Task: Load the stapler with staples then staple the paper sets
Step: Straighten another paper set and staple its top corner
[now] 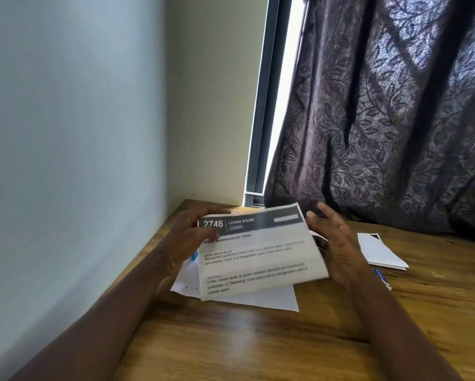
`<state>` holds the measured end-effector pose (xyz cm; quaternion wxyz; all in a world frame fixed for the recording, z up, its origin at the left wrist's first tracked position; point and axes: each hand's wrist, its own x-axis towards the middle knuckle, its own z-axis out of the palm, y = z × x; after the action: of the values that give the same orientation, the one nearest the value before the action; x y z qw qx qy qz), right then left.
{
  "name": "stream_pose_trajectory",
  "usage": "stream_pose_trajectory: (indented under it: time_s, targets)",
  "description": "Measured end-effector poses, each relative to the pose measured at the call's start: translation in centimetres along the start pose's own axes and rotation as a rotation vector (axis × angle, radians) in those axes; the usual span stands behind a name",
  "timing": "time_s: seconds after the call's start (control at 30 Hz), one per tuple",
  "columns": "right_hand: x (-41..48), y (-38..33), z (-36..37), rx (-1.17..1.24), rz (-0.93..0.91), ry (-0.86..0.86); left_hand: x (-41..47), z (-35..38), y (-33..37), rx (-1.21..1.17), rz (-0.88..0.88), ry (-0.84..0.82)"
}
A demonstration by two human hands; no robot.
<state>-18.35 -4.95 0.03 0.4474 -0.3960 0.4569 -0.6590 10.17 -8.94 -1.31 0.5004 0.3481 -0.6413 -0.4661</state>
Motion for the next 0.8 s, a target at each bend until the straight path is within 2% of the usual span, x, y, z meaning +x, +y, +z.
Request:
stream_pose_trajectory:
  time_s: [0.1,0.2,0.43,0.63,0.73,0.8]
  targets:
    - [-0.4,-0.6,-0.8,-0.170,0.042,-0.183,0.0,0.2,-0.5,0.087,0.069,-0.038]
    - [-0.3,0.0,-0.9,-0.242,0.048,-0.262,0.1,0.6,-1.0,0.211,0.129,-0.015]
    - [0.2,0.5,-1.1,-0.350,-0.160,-0.218,0.7,0.7,-1.5,0.278,0.198,0.078]
    - [0.5,0.5,-1.3,-0.359,-0.169,-0.221,1.1,0.6,-2.2,0.297,0.222,0.103]
    - [0.6,0.6,-1.5,-0.426,-0.152,-0.184,1.3,0.6,-2.9,0.410,0.254,0.125]
    - [0.6,1.2,-1.4,-0.545,-0.158,-0.124,1.2,0.7,-3.0,0.591,0.301,0.133]
